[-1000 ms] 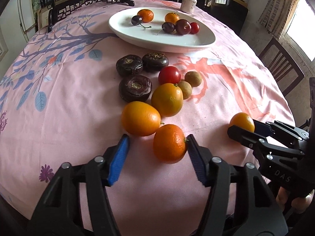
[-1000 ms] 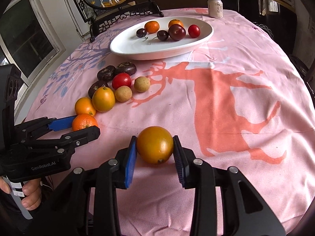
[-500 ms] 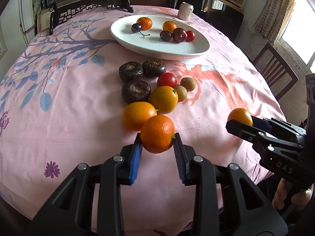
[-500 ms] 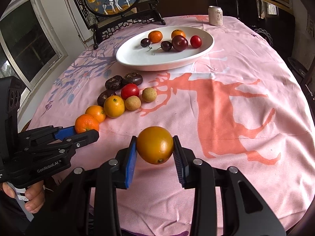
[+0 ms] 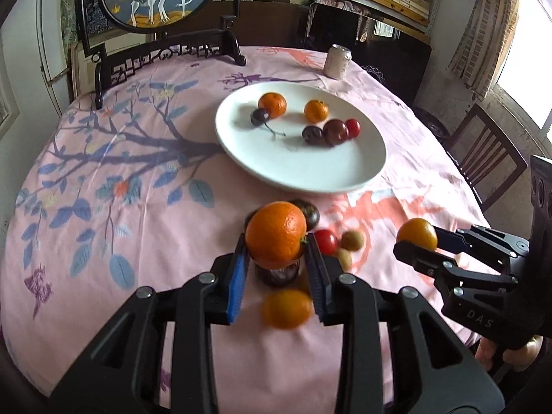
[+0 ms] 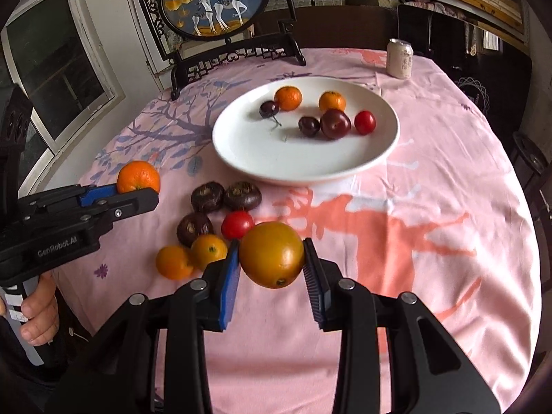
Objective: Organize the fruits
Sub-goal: 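Carry both fruits onto the white plate and open both tools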
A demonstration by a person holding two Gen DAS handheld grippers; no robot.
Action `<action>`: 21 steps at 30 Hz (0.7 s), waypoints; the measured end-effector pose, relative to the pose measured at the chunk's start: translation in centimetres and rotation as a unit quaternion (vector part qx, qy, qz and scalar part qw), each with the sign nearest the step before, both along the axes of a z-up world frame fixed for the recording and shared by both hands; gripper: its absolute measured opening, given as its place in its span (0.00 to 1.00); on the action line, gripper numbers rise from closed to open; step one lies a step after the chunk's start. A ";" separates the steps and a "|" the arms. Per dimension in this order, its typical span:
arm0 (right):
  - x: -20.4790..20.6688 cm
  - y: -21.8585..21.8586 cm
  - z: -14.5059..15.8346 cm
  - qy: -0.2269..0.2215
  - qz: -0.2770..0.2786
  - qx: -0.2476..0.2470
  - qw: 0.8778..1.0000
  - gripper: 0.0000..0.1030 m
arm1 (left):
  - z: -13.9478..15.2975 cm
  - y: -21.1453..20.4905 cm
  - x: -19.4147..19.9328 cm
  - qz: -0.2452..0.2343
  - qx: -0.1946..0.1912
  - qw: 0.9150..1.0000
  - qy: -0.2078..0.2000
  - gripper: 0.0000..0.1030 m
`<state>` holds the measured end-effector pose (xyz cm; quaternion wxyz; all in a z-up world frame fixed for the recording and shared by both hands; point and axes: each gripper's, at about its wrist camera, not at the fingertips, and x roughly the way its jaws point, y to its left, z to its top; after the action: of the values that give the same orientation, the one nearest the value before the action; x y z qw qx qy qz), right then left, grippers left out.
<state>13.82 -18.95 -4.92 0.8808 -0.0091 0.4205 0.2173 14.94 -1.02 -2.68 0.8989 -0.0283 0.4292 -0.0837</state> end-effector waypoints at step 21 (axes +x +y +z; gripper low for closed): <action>16.4 3.3 -2.9 0.026 -0.003 -0.057 0.998 0.36 | -4.8 -1.5 20.5 0.024 0.029 0.994 0.102 0.37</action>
<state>30.21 -15.66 -7.86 0.8682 -0.0528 0.4550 0.1908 35.41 -2.48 -7.44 0.8523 -0.0213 0.5205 -0.0466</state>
